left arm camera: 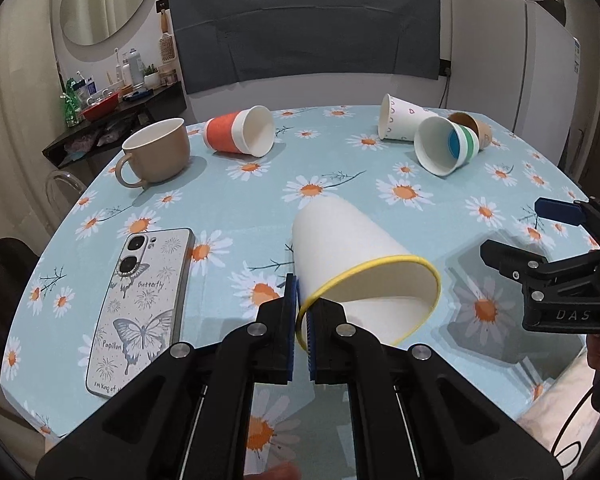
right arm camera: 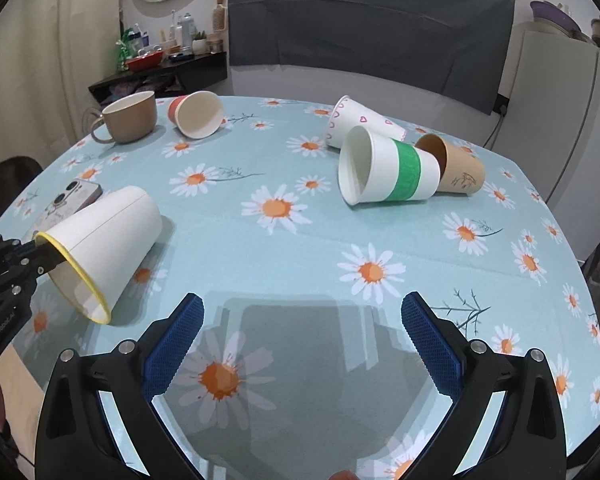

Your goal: Flip cup upside down

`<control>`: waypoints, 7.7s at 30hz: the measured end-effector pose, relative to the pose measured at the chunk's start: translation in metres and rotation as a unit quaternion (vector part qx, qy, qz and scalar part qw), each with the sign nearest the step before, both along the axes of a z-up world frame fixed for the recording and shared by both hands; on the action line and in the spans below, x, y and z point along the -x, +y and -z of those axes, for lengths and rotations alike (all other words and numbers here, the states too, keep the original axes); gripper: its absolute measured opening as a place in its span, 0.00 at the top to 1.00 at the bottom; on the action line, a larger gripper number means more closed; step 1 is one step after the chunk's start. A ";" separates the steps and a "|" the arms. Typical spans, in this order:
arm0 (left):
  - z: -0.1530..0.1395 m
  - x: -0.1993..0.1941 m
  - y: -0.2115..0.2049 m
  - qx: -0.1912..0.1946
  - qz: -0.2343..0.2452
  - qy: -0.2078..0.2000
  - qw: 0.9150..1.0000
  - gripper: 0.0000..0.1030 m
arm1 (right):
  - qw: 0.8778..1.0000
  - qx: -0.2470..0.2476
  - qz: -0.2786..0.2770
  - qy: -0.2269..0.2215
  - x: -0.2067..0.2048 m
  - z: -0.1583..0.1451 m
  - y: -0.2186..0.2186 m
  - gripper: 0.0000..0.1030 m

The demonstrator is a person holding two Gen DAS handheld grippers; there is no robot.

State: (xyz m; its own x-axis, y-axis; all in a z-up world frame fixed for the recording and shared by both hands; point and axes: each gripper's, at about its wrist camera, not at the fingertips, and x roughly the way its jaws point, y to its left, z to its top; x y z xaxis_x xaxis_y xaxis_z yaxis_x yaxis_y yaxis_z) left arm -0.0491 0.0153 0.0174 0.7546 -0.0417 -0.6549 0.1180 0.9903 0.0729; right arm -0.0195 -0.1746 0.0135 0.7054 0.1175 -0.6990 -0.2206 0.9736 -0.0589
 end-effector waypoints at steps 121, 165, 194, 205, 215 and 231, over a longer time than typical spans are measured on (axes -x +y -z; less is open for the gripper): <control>0.014 -0.057 0.017 0.012 -0.005 0.061 0.998 0.06 | 0.993 -0.034 -0.101 -0.058 -0.065 -0.033 0.030 0.47; 0.020 -0.034 -0.009 0.042 -0.013 -0.007 0.999 0.06 | 0.994 -0.068 0.015 -0.090 -0.003 0.004 -0.036 0.09; 0.021 -0.032 -0.015 0.029 0.001 -0.011 1.000 0.06 | 0.994 -0.077 0.018 -0.080 -0.004 0.006 -0.036 0.09; 0.021 -0.032 -0.016 0.032 0.006 -0.008 0.999 0.06 | 0.994 -0.075 0.018 -0.080 -0.003 0.006 -0.035 0.09; 0.021 -0.031 -0.016 0.034 0.010 -0.013 0.999 0.06 | 0.994 -0.075 0.015 -0.082 -0.003 0.006 -0.035 0.09; 0.020 -0.030 -0.014 0.037 0.012 -0.018 0.999 0.06 | 0.994 -0.076 0.018 -0.079 -0.004 0.007 -0.036 0.09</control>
State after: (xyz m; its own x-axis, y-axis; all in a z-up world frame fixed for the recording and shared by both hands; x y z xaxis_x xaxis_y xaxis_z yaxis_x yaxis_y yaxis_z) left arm -0.0192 0.0009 -0.0029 0.7759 -0.1076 -0.6216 0.1400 0.9901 0.0034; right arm -0.0153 -0.2105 0.0062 0.8111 0.1859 -0.5546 -0.1847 0.9810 0.0586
